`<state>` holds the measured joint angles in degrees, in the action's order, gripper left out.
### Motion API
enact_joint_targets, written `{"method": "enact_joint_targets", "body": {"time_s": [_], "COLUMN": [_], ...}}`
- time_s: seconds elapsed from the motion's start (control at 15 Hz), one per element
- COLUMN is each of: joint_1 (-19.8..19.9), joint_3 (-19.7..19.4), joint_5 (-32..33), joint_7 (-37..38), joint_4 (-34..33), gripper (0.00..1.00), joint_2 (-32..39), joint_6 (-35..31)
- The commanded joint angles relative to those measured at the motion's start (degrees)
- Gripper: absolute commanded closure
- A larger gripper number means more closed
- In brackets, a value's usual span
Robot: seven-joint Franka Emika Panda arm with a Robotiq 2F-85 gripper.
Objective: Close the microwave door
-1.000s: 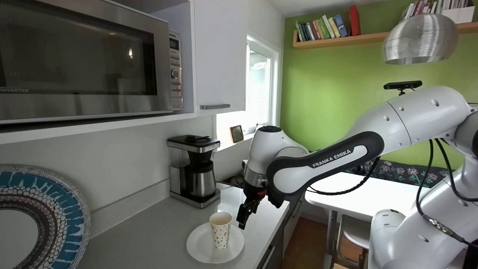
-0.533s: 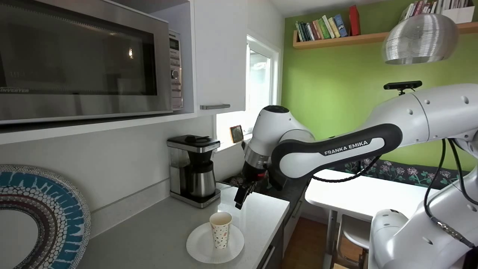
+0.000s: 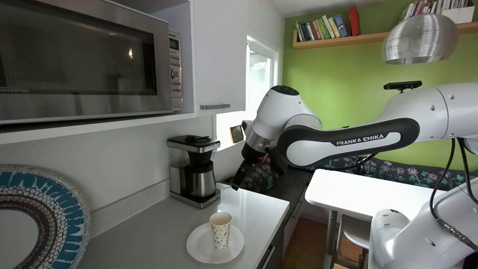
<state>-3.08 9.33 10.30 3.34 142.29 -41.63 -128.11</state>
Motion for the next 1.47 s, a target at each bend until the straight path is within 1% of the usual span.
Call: {"method": "enact_joint_targets", "body": {"time_s": [0.0, 0.07, 0.47, 0.6, 0.8, 0.93, 1.13, 1.4], "joint_1": [-0.2, -0.2, -0.2, -0.4, -1.2, -2.3, -3.4, -4.7], "joint_3": [0.4, -0.1, -0.1, -0.6, -1.1, -1.1, -0.6, 0.0], "joint_5": [1.7, 0.7, 0.7, 0.2, -1.3, -3.2, -4.8, -6.2], "joint_7": [-1.1, -0.2, -0.2, -0.3, -0.3, -0.6, -1.3, -1.4], "joint_4": [-1.8, -1.3, -1.6, -3.8, -8.6, -12.3, -16.8, -20.7], "gripper": [0.00, 0.00, 0.00, 0.00, 0.00, 0.00, 0.00, 0.00], "joint_2": [-2.2, -0.7, -0.6, -1.2, -1.3, 0.0, 2.9, 7.2], "joint_6": [1.4, 0.2, 0.2, -2.0, -7.3, -11.4, -17.4, -23.7]}}
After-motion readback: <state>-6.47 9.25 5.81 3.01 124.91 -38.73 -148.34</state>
